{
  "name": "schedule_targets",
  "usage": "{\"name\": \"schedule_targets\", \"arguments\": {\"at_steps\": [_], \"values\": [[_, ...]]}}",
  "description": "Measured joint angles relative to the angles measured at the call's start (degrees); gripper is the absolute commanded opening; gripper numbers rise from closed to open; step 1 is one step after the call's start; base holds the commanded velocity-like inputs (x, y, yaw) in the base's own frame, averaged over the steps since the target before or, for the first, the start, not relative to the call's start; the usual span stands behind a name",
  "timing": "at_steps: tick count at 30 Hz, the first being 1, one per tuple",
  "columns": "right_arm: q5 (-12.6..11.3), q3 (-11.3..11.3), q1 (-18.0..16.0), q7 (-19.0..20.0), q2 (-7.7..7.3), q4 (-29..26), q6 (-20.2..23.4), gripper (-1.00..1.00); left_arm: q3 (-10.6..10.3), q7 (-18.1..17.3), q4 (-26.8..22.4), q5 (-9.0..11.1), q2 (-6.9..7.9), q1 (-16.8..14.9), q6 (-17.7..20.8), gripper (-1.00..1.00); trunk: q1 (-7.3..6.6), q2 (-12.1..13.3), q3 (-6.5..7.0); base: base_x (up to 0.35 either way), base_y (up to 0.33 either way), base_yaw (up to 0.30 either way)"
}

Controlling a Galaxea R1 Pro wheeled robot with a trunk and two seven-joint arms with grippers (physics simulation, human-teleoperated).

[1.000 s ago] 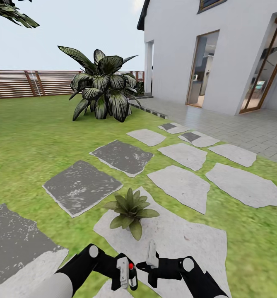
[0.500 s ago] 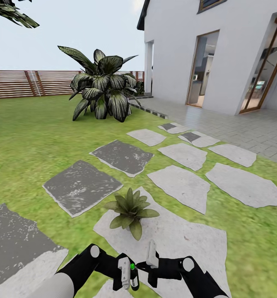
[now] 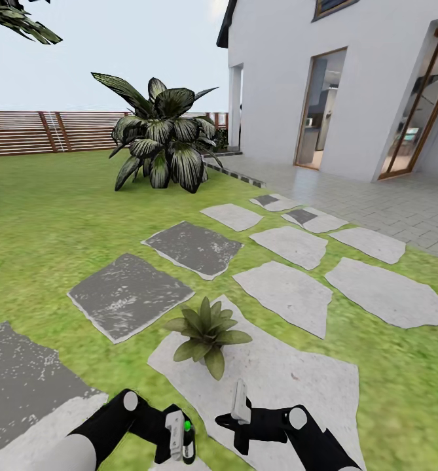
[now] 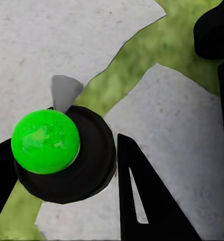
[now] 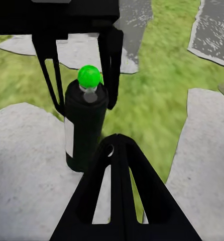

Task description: Pick up the pesticide atomizer in the garden and spray insectifuge to fully cover both potted plants in the garden.

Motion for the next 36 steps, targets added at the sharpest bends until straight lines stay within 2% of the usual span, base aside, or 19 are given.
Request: {"name": "schedule_targets", "arguments": {"at_steps": [8, 9, 11, 16, 19, 22, 23, 24, 25, 27, 30, 32, 33, 36], "values": [[0.09, 0.00, 0.00, -0.02, -0.02, 0.10, -0.09, -1.00, 0.00, 0.04, 0.41, 0.04, 6.29, 0.01, -0.07, -1.00, 0.00, 0.00, 0.00, 0.000, 0.000, 0.000], [0.09, 0.00, 0.00, -0.04, -0.04, 0.13, -0.09, 1.00, 0.03, 0.06, 0.43, 0.12, 7.03, 0.01, -0.08, -1.00, 0.00, 0.00, 0.00, 0.000, 0.000, 0.000], [0.09, 0.00, 0.00, -0.02, -0.07, 0.16, -0.09, 1.00, 0.06, 0.07, 0.45, 0.18, 8.68, 0.05, -0.14, -1.00, 0.00, 0.00, 0.00, 0.000, 0.000, 0.000], [0.04, -0.04, 0.00, -0.05, -0.20, 0.35, -0.04, 1.00, 0.61, 0.43, 0.46, 0.73, 10.53, 0.10, -0.10, -1.00, 0.00, 0.00, 0.00, 0.000, 0.000, 0.000], [0.11, -0.07, 0.00, -1.00, -0.93, 0.75, -0.11, 1.00, 4.19, 2.40, 0.45, 2.64, 10.57, 0.10, 0.21, -1.00, 0.00, 0.00, 0.00, 0.000, 0.000, 0.000], [0.10, -0.14, 0.10, -4.00, -3.60, 1.85, -0.15, 1.00, 9.03, 6.50, 0.62, 4.56, 10.37, 0.10, 0.53, -1.00, 0.00, 0.00, 0.00, 0.000, 0.000, 0.000], [0.06, -0.26, 0.15, -6.79, -5.13, 4.37, -0.21, 1.00, 11.07, 8.29, 0.82, 4.95, 10.22, 0.10, 0.71, -1.00, 0.00, 0.00, 0.00, 0.000, 0.000, 0.000], [0.16, -0.53, 0.19, -10.84, -6.45, 8.14, -0.30, 1.00, 12.27, 9.22, 0.97, 5.09, 10.13, 0.11, 0.79, -1.00, 0.00, 0.00, -0.01, 0.000, 0.000, 0.000], [0.24, -0.71, 0.21, -17.93, -8.00, 13.52, -0.31, 1.00, 14.88, 10.53, 1.35, 5.43, 9.95, 0.11, 1.39, -1.00, 0.00, 0.00, -0.01, 0.000, 0.000, 0.000], [0.20, -0.80, 0.21, -26.26, -9.29, 18.84, -0.38, 1.00, 17.41, 11.08, 1.53, 5.60, 9.54, 0.12, 3.06, -1.00, 0.00, 0.00, 0.00, 0.000, 0.000, 0.000], [0.37, -0.83, 0.24, -39.90, -10.18, 25.39, -0.42, 1.00, 22.47, 11.36, 1.41, 5.59, 8.74, 0.09, 9.10, -1.00, 0.00, 0.00, 0.00, 0.000, 0.000, 0.000], [0.41, -0.90, 0.26, -48.91, -10.37, 28.44, -0.38, 1.00, 24.65, 12.02, 1.12, 5.53, 8.05, 0.00, 13.44, -1.00, 0.00, 0.00, 0.00, 0.000, 0.000, 0.000], [-0.60, -1.15, 0.28, -54.55, -10.39, 30.05, -0.34, 1.00, 25.44, 12.93, 0.97, 5.38, 7.72, -0.13, 16.37, -1.00, 0.00, 0.00, 0.00, 0.000, 0.000, 0.000], [-4.65, -2.68, 0.29, -64.25, -9.98, 31.87, -0.35, 1.00, 26.07, 14.68, 0.83, 5.17, 6.92, -0.44, 21.41, -1.00, 0.00, 0.00, 0.00, 0.000, 0.000, 0.000]]}}
